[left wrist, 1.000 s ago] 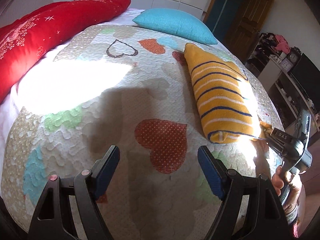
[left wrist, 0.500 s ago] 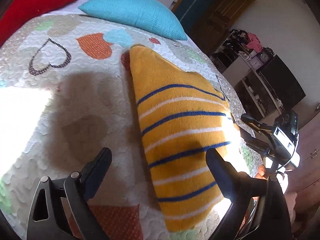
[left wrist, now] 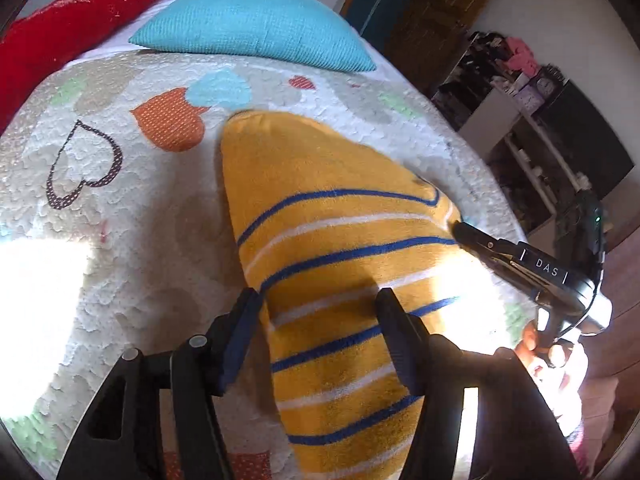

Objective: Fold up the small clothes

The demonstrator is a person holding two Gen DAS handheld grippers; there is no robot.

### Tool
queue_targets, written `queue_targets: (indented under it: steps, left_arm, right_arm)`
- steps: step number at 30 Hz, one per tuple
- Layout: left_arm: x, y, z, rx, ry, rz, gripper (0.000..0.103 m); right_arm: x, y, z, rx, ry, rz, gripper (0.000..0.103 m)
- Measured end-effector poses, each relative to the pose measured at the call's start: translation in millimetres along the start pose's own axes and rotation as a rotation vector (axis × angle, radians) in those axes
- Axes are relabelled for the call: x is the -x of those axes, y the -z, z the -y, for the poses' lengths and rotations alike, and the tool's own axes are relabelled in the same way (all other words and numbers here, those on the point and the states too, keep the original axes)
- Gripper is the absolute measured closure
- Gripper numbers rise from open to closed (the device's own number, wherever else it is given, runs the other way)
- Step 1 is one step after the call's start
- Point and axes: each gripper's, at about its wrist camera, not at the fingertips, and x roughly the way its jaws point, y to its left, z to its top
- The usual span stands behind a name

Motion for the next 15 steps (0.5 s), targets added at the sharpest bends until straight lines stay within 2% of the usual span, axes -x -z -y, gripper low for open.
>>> queue_targets:
  steps: [1, 3, 6, 9, 12, 15]
  left_arm:
    - [-6, 8, -1, -0.002, -0.019, -0.019, 0.029]
    - [-11, 21, -7, 0.038, -0.013, -0.021, 0.023]
    - [2, 35, -20, 0.094, 0.019, -0.017, 0.023]
    - [28, 51, -26, 0.092, -0.004, 0.054, 0.023]
    - [57, 71, -27, 0.088, -0.046, 0.138, 0.023]
    - [85, 90, -24, 0.073, -0.112, 0.212, 0.022]
  right_arm:
    - [-4, 5, 3, 0.026, 0.064, -0.015, 0.069]
    - [7, 10, 4, 0.032, 0.099, 0.015, 0.066]
    - [40, 12, -11, 0.058, 0.128, 0.117, 0.066]
    - [65, 15, -49, 0.154, 0.082, 0.178, 0.066]
    - [52, 22, -88, 0.262, 0.026, 0.132, 0.066]
    - [11, 38, -109, 0.314, 0.051, 0.053, 0.066]
